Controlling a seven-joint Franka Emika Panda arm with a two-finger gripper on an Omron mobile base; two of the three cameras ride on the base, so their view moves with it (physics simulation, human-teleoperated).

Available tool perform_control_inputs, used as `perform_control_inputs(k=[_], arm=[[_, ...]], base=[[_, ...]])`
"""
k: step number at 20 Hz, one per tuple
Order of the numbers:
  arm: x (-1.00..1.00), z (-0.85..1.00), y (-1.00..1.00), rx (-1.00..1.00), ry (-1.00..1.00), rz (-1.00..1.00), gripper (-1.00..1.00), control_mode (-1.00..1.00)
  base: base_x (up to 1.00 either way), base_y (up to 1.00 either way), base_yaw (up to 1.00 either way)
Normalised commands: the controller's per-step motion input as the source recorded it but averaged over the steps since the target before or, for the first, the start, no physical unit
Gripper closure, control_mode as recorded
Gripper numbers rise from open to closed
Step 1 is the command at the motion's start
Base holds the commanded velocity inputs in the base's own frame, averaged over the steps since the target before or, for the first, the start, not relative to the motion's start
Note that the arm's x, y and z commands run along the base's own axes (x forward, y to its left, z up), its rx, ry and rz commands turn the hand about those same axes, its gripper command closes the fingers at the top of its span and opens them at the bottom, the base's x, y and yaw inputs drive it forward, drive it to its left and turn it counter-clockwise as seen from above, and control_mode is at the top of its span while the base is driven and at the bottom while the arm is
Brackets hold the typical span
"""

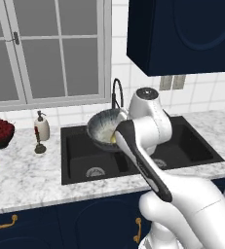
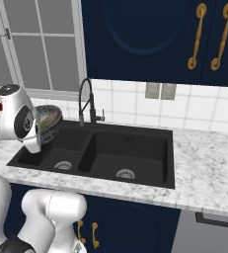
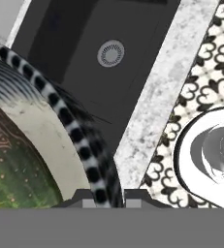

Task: Pick the cucumber from the sink and place it in the bowl. Then pick the bowl and place it in the microwave. Then close the microwave door and press the start button.

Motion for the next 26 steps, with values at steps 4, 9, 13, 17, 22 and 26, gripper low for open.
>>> perform_control_inputs(k=[4, 9, 13, 17, 22, 26], arm=[[-0.45, 0.59, -0.98, 0.1, -0.04, -0.28, 1.0, -1.0], [-0.45, 0.6, -0.93, 0.06, 0.09, -0.25, 1.0, -1.0], [-0.4, 0.4, -0.73, 0.02, 0.19, -0.19, 1.0, -1.0], [-0.17, 0.02, -0.29, 0.1, -0.01, -0.01, 1.0, -1.0], [0.0, 0.0, -0.01, 0.03, -0.25, 0.0, 1.0, -1.0], [-0.35, 0.08, -0.02, 0.06, -0.12, 0.0, 1.0, -1.0]], base=[[0.0, 0.0, 0.0], [0.0, 0.0, 0.0], [0.0, 0.0, 0.0], [0.0, 0.0, 0.0], [0.0, 0.0, 0.0], [0.0, 0.0, 0.0]])
